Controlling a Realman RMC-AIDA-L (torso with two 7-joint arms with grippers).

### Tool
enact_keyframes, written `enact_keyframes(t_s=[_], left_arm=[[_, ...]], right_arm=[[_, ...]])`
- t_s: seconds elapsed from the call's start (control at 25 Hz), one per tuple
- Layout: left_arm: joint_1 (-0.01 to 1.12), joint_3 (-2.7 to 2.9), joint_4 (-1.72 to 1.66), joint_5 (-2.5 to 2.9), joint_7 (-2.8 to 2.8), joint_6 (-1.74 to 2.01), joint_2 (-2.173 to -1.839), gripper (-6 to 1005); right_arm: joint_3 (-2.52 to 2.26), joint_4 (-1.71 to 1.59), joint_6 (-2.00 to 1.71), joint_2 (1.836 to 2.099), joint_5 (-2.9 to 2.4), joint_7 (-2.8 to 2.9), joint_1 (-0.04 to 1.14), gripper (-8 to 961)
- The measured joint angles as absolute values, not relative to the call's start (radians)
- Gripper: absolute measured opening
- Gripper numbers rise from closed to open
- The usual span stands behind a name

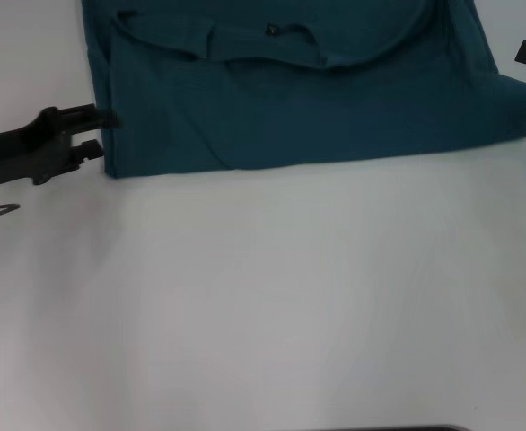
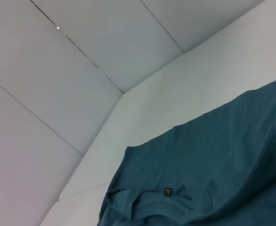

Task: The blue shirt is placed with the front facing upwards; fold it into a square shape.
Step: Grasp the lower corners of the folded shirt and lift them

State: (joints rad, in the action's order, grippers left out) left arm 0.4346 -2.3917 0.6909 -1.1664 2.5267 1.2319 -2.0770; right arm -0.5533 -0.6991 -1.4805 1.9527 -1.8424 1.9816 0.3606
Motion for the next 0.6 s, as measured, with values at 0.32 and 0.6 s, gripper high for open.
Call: enact_keyframes(t_s=[0.32,0.6], left_arm=[[0.465,-2.373,0.656,-1.149,2.473,1.167,-2.084,613],[0.467,-2.377,0.653,-1.134,2.401,1.151,-2.095,614]], right_arm=[[-0.551,-0.7,-1.476,1.954,-1.842,1.981,0.362,703],[-0.533,-0.7,-1.474,1.954,-1.842,1.98,0.354,699]])
